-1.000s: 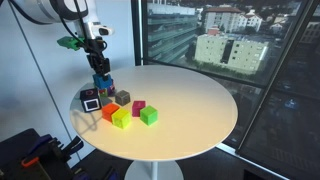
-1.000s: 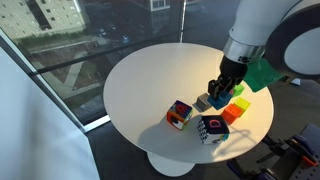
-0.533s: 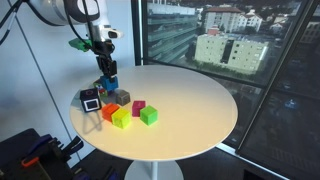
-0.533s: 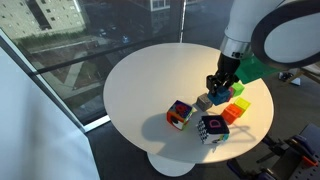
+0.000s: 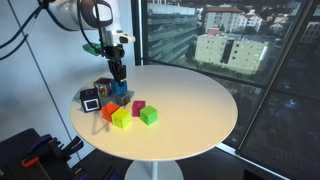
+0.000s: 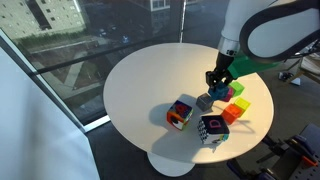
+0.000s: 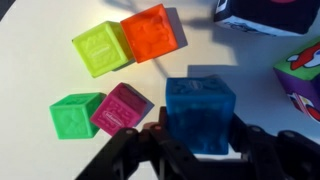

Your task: Put the blue block on the table

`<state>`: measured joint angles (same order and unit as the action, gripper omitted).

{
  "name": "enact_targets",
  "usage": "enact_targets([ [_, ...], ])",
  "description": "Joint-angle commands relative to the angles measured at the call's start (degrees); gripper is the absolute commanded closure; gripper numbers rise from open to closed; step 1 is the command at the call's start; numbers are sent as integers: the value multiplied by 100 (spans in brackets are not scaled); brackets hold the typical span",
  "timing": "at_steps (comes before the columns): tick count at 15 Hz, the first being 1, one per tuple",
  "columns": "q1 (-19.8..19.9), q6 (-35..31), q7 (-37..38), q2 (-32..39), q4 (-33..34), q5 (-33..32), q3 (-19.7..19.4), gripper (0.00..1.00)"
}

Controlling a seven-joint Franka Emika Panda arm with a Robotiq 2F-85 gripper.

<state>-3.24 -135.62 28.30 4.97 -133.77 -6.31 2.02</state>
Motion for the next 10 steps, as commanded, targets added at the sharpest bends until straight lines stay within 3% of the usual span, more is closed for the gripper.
enact_targets([
  [1, 33, 182, 168, 269, 324, -132, -180, 70],
  [10, 29, 172, 132, 592, 482, -81, -507, 70],
])
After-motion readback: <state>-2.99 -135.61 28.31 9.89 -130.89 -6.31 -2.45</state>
